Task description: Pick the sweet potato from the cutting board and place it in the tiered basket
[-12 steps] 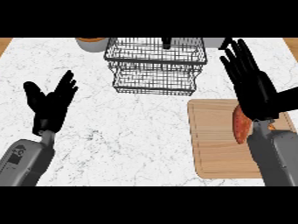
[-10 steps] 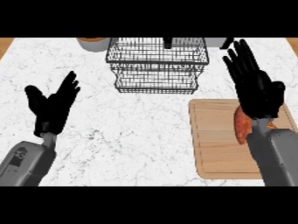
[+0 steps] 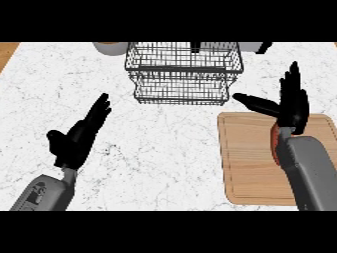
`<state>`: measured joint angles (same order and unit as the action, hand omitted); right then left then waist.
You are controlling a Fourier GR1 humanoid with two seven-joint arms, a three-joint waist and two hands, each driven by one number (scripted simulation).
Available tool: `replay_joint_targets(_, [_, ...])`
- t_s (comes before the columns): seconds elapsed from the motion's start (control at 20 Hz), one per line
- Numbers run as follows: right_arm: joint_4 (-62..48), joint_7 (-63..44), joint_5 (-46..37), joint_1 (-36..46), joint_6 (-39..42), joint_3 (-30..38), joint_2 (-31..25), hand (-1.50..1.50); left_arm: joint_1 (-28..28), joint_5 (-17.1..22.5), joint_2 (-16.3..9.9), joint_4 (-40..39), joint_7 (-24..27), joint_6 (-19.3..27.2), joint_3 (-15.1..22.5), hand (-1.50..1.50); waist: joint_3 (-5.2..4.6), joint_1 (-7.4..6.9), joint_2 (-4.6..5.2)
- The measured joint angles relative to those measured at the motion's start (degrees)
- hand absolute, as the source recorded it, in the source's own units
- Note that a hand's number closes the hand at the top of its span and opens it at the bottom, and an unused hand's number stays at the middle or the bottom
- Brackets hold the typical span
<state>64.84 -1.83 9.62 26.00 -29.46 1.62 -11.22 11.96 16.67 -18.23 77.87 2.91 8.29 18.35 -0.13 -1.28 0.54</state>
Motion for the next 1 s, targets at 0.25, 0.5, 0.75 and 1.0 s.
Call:
replay_joint_targets(0.25, [-1.3, 0.1, -6.6, 1.6, -3.4, -2.4, -2.5, -1.50, -2.1, -0.8, 0.4, -1.7, 3.7, -2.1, -0.4, 0.00, 0.06, 0.82, -0.41])
replay_joint_targets(0.5, [0.1, -15.0, -15.5, 3.9, 0.0, -9.5, -12.3, -1.50, -3.0, -1.2, 0.1, -2.6, 4.6, -2.4, -0.9, 0.00, -0.22, 1.84, -1.06])
replay_joint_targets(0.75, [-0.9, -30.2, -21.3, 6.5, 13.6, -17.9, -21.0, -1.50, -3.4, -1.4, 0.0, -2.7, 5.0, -2.7, -0.9, 0.00, -0.55, 1.82, -1.43])
replay_joint_targets(1.0, [2.3, -45.5, -21.7, 11.9, 30.6, -24.6, -24.9, -1.50, -3.4, -1.6, 0.8, -2.9, 5.0, -2.8, -0.4, 0.00, -0.45, 1.66, -1.50])
